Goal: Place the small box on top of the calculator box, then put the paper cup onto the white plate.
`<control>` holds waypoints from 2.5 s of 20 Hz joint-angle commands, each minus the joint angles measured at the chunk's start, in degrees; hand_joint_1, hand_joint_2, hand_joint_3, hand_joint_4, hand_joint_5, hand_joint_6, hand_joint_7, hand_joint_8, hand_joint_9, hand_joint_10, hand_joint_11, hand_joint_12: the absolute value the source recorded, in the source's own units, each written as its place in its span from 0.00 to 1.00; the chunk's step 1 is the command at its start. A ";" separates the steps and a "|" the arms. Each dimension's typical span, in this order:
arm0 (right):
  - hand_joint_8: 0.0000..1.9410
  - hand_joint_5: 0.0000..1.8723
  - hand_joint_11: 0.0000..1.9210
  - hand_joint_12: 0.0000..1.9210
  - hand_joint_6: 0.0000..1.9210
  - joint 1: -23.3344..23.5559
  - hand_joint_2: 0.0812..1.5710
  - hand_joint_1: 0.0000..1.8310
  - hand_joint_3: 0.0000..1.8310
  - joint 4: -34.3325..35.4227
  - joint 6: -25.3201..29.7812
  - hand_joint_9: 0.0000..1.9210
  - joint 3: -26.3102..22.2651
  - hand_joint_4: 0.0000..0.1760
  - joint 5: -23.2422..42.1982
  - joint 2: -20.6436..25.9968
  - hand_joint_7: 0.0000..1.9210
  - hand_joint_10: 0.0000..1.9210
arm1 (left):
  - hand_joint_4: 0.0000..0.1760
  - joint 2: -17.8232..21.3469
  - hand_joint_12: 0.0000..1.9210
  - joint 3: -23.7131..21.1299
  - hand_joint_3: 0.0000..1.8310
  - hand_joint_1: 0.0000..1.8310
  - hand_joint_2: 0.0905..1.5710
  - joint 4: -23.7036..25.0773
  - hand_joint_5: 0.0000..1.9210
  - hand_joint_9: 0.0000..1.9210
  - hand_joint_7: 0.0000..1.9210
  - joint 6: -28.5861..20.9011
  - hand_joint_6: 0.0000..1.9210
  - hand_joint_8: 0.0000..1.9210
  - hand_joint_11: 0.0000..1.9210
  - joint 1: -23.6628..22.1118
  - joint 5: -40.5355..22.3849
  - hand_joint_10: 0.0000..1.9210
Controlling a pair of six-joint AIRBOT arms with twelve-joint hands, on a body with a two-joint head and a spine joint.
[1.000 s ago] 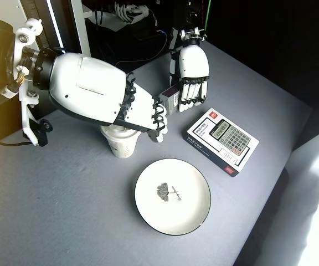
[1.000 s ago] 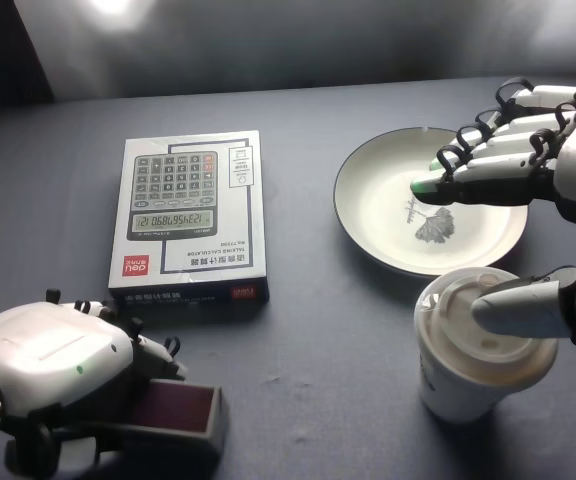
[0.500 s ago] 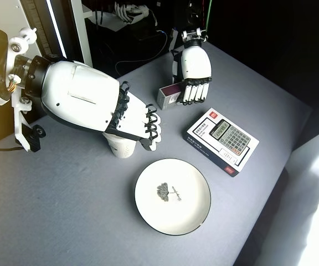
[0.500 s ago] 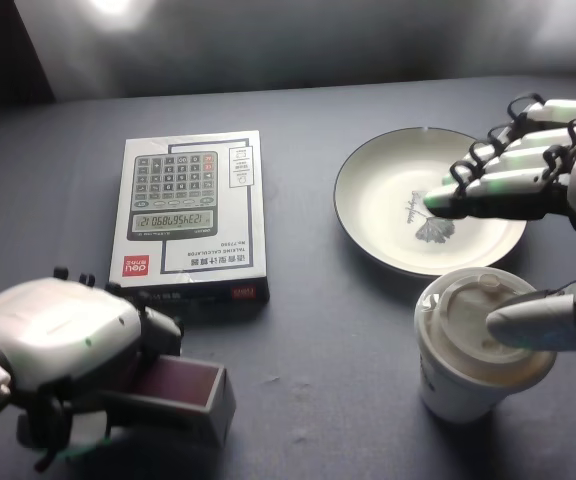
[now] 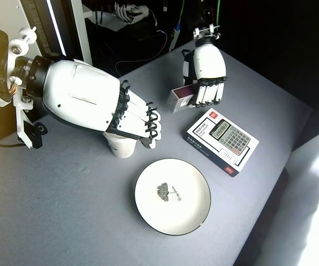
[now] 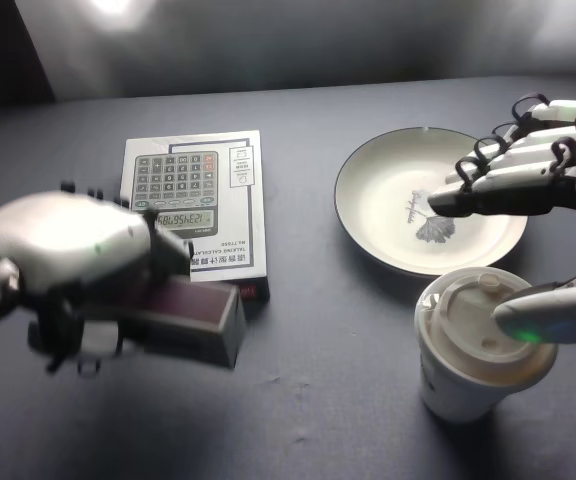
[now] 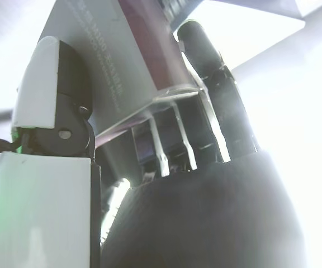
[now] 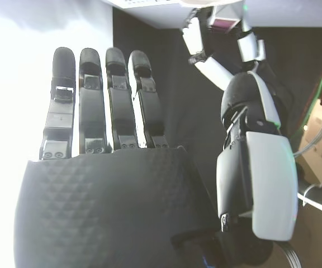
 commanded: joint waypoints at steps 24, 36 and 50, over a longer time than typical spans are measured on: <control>0.00 0.18 0.00 0.41 0.00 -1.93 0.73 0.13 0.00 -8.01 5.19 0.15 4.35 0.00 12.06 -3.31 0.17 0.00 | 0.00 -14.66 0.76 22.37 0.00 0.67 0.74 6.10 0.44 0.36 0.45 -2.77 0.52 0.73 0.25 -10.71 5.05 0.66; 0.00 0.19 0.00 0.46 0.00 -0.03 0.73 0.14 0.00 -8.32 2.39 0.17 4.35 0.00 11.95 -4.80 0.18 0.00 | 0.00 -15.15 0.77 23.45 0.00 0.67 0.75 7.34 0.43 0.34 0.43 -4.80 0.53 0.76 0.23 -9.48 4.10 0.67; 0.00 0.20 0.00 0.44 0.00 3.09 0.73 0.16 0.00 -8.11 2.40 0.16 1.43 0.00 7.12 -5.21 0.18 0.00 | 0.00 -13.58 0.51 21.43 0.00 0.36 0.69 4.65 0.13 0.21 0.20 -3.91 0.00 0.00 0.00 -8.63 4.35 0.02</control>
